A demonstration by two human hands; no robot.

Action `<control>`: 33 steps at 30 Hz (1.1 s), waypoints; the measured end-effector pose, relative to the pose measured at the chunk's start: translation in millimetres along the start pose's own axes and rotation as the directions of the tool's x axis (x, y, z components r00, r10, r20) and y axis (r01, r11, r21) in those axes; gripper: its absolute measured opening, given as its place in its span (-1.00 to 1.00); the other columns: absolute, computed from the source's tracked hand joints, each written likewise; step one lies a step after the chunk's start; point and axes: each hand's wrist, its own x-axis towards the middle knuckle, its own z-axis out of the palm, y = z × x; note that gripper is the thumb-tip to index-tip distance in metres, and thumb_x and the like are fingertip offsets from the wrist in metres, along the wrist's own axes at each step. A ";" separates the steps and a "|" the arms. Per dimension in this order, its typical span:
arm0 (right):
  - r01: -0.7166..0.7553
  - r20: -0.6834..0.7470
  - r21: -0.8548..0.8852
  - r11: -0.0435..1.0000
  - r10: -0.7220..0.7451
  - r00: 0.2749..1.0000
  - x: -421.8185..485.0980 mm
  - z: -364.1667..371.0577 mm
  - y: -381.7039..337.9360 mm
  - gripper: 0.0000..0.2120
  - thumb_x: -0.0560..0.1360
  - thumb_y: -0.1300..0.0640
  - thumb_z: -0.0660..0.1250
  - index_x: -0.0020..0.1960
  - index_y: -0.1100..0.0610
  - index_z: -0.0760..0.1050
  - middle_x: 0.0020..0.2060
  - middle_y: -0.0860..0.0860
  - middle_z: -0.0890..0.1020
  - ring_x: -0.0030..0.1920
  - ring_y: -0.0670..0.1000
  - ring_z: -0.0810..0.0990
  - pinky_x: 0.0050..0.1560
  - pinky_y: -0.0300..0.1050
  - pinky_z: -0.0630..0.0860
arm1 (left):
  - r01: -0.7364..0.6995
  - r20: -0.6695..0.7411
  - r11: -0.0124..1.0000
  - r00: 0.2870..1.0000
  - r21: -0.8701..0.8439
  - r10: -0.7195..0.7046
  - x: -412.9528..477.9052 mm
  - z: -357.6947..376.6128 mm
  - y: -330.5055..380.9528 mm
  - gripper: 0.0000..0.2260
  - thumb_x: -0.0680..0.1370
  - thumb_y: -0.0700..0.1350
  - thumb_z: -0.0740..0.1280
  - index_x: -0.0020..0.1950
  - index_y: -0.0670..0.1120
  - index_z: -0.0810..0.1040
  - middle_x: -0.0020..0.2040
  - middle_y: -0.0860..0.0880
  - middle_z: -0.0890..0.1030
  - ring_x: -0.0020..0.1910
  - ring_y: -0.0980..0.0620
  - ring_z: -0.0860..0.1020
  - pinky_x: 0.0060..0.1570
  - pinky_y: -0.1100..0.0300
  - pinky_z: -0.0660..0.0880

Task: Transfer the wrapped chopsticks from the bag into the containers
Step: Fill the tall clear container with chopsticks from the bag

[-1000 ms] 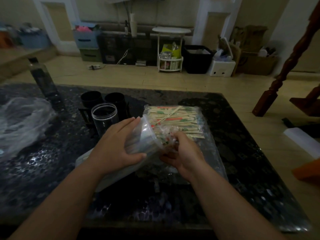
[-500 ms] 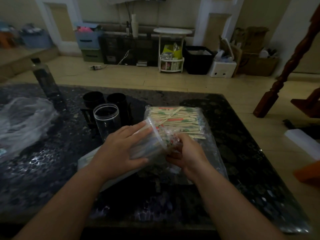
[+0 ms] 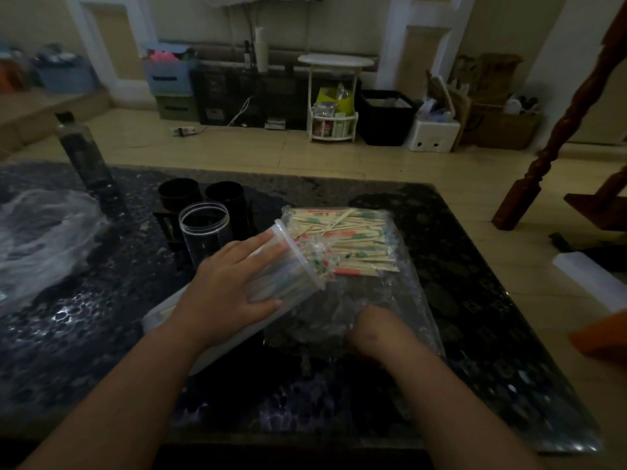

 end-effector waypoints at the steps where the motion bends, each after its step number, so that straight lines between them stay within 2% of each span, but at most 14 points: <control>1: -0.017 0.001 -0.008 1.000 0.017 1.000 1.0 4.7 0.3 -0.56 0.56 -0.07 0.22 0.35 0.13 0.49 0.32 0.15 0.53 0.28 0.15 0.52 0.27 -0.04 0.43 | -0.002 -0.006 1.000 1.000 0.000 0.002 0.1 0.1 -0.4 -0.28 0.36 0.29 0.33 0.50 0.15 0.31 0.50 0.17 0.25 0.37 -0.01 0.38 0.29 0.02 0.34; 3: -0.044 -0.003 0.034 0.998 0.044 0.999 3.3 13.5 0.6 -0.49 0.54 -0.19 0.21 0.38 0.06 0.46 0.33 0.11 0.52 0.28 0.14 0.52 0.25 0.01 0.43 | -0.009 -0.023 1.000 1.000 -0.005 0.009 0.6 0.2 -1.5 -0.29 0.36 0.29 0.33 0.49 0.14 0.31 0.49 0.18 0.25 0.35 -0.02 0.39 0.29 0.06 0.32; 5: -0.009 -0.057 0.196 0.981 0.021 0.998 4.8 20.1 -2.7 -0.47 0.53 -0.28 0.22 0.33 0.05 0.50 0.25 0.10 0.58 0.23 0.13 0.56 0.22 -0.01 0.46 | -0.003 -0.032 1.000 0.999 -0.009 0.003 1.4 0.2 -2.5 -0.29 0.36 0.29 0.33 0.49 0.14 0.32 0.48 0.18 0.25 0.35 -0.03 0.39 0.29 0.04 0.32; 7: 0.119 -0.177 0.466 0.877 -0.039 0.983 7.3 23.9 -8.8 -0.56 0.54 -0.26 0.25 0.16 0.05 0.61 0.07 0.07 0.68 0.09 0.09 0.63 0.16 -0.03 0.53 | 0.000 -0.036 1.000 0.999 -0.007 0.000 2.3 0.4 -3.2 -0.29 0.36 0.29 0.33 0.49 0.13 0.33 0.48 0.18 0.25 0.36 -0.04 0.39 0.29 0.01 0.34; 9: 0.238 -0.310 0.573 0.784 -0.061 0.949 14.6 26.6 -12.4 -0.55 0.54 -0.26 0.21 0.05 0.08 0.65 -0.05 0.04 0.70 -0.01 0.05 0.65 0.11 0.02 0.54 | 0.005 -0.037 1.000 0.999 -0.013 -0.006 3.1 0.7 -3.8 -0.29 0.35 0.29 0.33 0.48 0.13 0.34 0.48 0.18 0.25 0.36 -0.02 0.39 0.29 0.02 0.33; 12: 0.317 -0.441 0.340 0.885 -0.147 0.885 25.6 24.8 -15.7 -0.53 0.53 -0.16 0.09 0.16 0.08 0.61 0.14 0.08 0.62 0.17 0.13 0.55 0.24 0.06 0.44 | 0.026 -0.024 0.999 0.999 -0.020 -0.026 4.0 1.1 -5.1 -0.29 0.34 0.30 0.32 0.48 0.17 0.32 0.48 0.21 0.22 0.39 0.01 0.36 0.30 0.04 0.30; 14: 0.316 -0.447 0.208 0.925 -0.198 0.872 28.9 15.8 -19.0 -0.53 0.51 -0.08 0.07 0.23 0.13 0.55 0.24 0.10 0.53 0.26 0.17 0.47 0.29 0.02 0.39 | 0.031 -0.018 0.999 0.999 -0.023 -0.031 4.1 1.3 -6.6 -0.28 0.34 0.31 0.33 0.49 0.18 0.31 0.49 0.22 0.22 0.40 0.02 0.35 0.32 0.04 0.31; 17: 0.277 -0.319 0.125 0.953 -0.226 0.920 39.7 1.2 -26.3 -0.63 0.56 0.09 0.21 0.34 0.15 0.44 0.29 0.15 0.49 0.32 0.18 0.44 0.32 -0.03 0.38 | 0.040 -0.024 0.999 0.999 -0.027 -0.041 5.1 0.3 -7.4 -0.28 0.34 0.30 0.34 0.49 0.16 0.33 0.50 0.18 0.24 0.40 0.01 0.36 0.34 0.04 0.32; 19: 0.215 -0.190 -0.002 0.977 -0.211 0.959 47.4 -10.7 -32.0 -0.64 0.58 0.08 0.25 0.35 0.16 0.45 0.30 0.16 0.51 0.30 0.17 0.47 0.31 -0.07 0.40 | 0.043 -0.027 0.999 0.999 -0.029 -0.044 5.3 0.3 -7.9 -0.28 0.34 0.29 0.34 0.48 0.15 0.34 0.50 0.17 0.25 0.40 0.00 0.37 0.33 0.04 0.32; 24: 0.076 0.016 -0.058 0.995 -0.075 0.997 63.2 -34.1 -43.3 -0.60 0.70 0.05 0.04 0.49 0.14 0.30 0.46 0.12 0.35 0.42 0.12 0.36 0.35 -0.09 0.30 | 0.047 -0.029 0.998 0.998 -0.041 -0.048 5.5 -0.6 -8.9 -0.28 0.34 0.31 0.32 0.49 0.19 0.32 0.49 0.22 0.22 0.42 0.08 0.31 0.33 0.11 0.26; 25: 0.071 0.056 -0.143 0.987 -0.063 0.996 65.8 -36.6 -44.7 -0.60 0.70 0.07 0.02 0.50 0.16 0.28 0.47 0.12 0.33 0.43 0.12 0.34 0.34 -0.09 0.30 | 0.050 -0.025 0.998 0.998 -0.042 -0.051 5.5 -0.9 -8.8 -0.28 0.34 0.31 0.31 0.49 0.19 0.31 0.49 0.23 0.21 0.42 0.10 0.29 0.33 0.11 0.25; 29: 0.059 0.046 -0.387 0.920 -0.044 0.998 72.0 -34.7 -48.1 -0.57 0.68 0.03 0.09 0.48 0.20 0.29 0.47 0.15 0.32 0.46 0.17 0.29 0.41 0.04 0.25 | 0.043 -0.022 0.998 0.999 -0.047 -0.044 5.7 -0.9 -8.9 -0.28 0.35 0.30 0.32 0.49 0.18 0.31 0.49 0.22 0.21 0.43 0.04 0.32 0.34 0.05 0.28; 31: 0.019 0.003 -0.358 0.934 -0.019 1.000 87.1 -23.3 -42.4 -0.58 0.67 0.01 0.12 0.45 0.18 0.31 0.43 0.15 0.37 0.43 0.18 0.34 0.40 -0.07 0.27 | 0.037 -0.020 0.998 0.999 -0.054 -0.038 5.3 0.1 -8.4 -0.29 0.35 0.29 0.33 0.49 0.18 0.31 0.49 0.22 0.21 0.42 0.04 0.33 0.34 0.05 0.29; 33: -0.008 -0.066 -0.267 0.964 -0.010 0.998 99.3 -12.7 -37.1 -0.55 0.64 0.04 0.21 0.44 0.24 0.33 0.42 0.17 0.39 0.41 0.16 0.37 0.20 -0.31 0.23 | 0.035 -0.022 0.998 0.999 -0.056 -0.037 5.3 1.0 -7.9 -0.29 0.34 0.29 0.33 0.48 0.20 0.31 0.49 0.22 0.22 0.41 0.05 0.34 0.33 0.08 0.29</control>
